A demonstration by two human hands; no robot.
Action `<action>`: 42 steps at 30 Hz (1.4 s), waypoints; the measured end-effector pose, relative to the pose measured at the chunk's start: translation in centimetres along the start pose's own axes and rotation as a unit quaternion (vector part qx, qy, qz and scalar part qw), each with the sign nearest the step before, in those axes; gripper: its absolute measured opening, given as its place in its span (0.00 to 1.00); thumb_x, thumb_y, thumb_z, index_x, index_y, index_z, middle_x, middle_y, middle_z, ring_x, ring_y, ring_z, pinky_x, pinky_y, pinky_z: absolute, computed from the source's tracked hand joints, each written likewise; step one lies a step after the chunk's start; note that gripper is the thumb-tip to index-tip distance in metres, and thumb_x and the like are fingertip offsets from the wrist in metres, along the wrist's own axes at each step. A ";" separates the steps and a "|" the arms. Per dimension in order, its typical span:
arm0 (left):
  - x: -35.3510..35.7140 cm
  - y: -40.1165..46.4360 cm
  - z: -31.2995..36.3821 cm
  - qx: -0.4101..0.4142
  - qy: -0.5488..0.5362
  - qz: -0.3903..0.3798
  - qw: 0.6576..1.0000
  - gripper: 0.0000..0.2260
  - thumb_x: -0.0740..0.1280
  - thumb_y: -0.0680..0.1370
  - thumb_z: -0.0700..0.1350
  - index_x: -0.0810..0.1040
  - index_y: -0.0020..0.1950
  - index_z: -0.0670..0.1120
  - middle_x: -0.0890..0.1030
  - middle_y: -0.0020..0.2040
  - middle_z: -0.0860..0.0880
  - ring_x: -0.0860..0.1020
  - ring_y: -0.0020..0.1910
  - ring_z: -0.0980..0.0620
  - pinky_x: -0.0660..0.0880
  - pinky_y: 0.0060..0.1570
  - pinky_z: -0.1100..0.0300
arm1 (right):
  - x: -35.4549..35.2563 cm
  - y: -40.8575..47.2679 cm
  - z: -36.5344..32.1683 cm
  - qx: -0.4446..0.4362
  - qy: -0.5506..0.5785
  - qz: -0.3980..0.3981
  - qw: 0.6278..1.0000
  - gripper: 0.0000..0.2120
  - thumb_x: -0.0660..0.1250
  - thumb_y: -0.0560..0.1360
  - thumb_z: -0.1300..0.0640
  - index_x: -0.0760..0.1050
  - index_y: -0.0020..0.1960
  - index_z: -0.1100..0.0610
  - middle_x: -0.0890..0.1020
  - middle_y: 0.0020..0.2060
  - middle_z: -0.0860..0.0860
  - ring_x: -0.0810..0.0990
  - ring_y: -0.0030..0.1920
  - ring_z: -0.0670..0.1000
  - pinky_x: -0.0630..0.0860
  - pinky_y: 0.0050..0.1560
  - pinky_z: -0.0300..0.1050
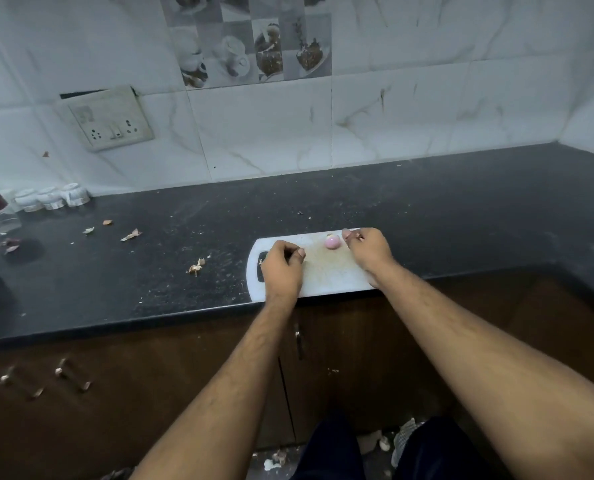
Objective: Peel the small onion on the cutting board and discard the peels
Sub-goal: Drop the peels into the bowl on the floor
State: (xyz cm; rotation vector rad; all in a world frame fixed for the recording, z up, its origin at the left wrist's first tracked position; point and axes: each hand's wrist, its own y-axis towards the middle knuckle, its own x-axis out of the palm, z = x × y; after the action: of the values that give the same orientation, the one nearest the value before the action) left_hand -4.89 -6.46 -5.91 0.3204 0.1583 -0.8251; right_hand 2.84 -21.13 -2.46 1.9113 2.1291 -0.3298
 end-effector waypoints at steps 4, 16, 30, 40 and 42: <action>-0.7 -2.5 1.7 -0.092 -0.349 -0.005 0.932 0.03 0.66 0.83 0.35 0.77 0.50 0.40 0.83 0.50 0.43 0.86 0.54 0.45 0.83 0.56 0.59 | 0.9 -3.2 -1.0 0.133 0.353 -0.049 0.925 0.16 0.64 0.84 0.53 0.77 0.39 0.58 0.71 0.31 0.51 0.64 0.28 0.46 0.64 0.25 0.36; -8.8 -16.7 1.0 -0.259 -0.625 0.143 0.722 0.17 0.54 0.80 0.27 0.77 0.61 0.37 0.85 0.51 0.36 0.86 0.47 0.40 0.84 0.52 0.47 | 8.8 -22.0 -0.2 0.300 0.627 -0.096 0.712 0.07 0.65 0.83 0.56 0.78 0.49 0.59 0.82 0.42 0.56 0.84 0.43 0.54 0.84 0.43 0.51; -18.9 -23.5 -1.9 -0.223 -0.652 0.279 0.669 0.12 0.59 0.81 0.38 0.82 0.53 0.37 0.85 0.55 0.37 0.85 0.50 0.41 0.84 0.52 0.52 | 15.9 -32.5 -0.6 0.307 0.500 -0.209 0.782 0.12 0.63 0.84 0.52 0.78 0.47 0.59 0.84 0.36 0.55 0.86 0.34 0.51 0.84 0.38 0.47; -24.0 -21.5 -10.3 -0.234 -0.637 0.382 0.627 0.19 0.55 0.85 0.48 0.82 0.55 0.38 0.82 0.65 0.35 0.80 0.67 0.40 0.73 0.73 0.48 | 22.4 -35.0 1.3 0.351 0.309 -0.290 0.835 0.11 0.60 0.82 0.64 0.81 0.52 0.62 0.85 0.45 0.60 0.85 0.45 0.55 0.82 0.53 0.49; -24.9 -21.2 -13.1 -0.239 -0.619 0.405 0.629 0.22 0.53 0.86 0.51 0.82 0.56 0.38 0.83 0.64 0.35 0.80 0.68 0.41 0.71 0.74 0.49 | 24.4 -35.7 2.8 0.341 0.284 -0.303 0.843 0.12 0.58 0.81 0.68 0.81 0.51 0.63 0.85 0.48 0.60 0.85 0.48 0.55 0.81 0.56 0.49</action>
State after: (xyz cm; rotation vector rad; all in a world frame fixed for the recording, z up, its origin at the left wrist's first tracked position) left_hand -37.47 1.83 -16.35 -0.7129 -1.0183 0.0784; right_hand -34.95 -3.12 -13.54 1.6969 3.3808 -0.8241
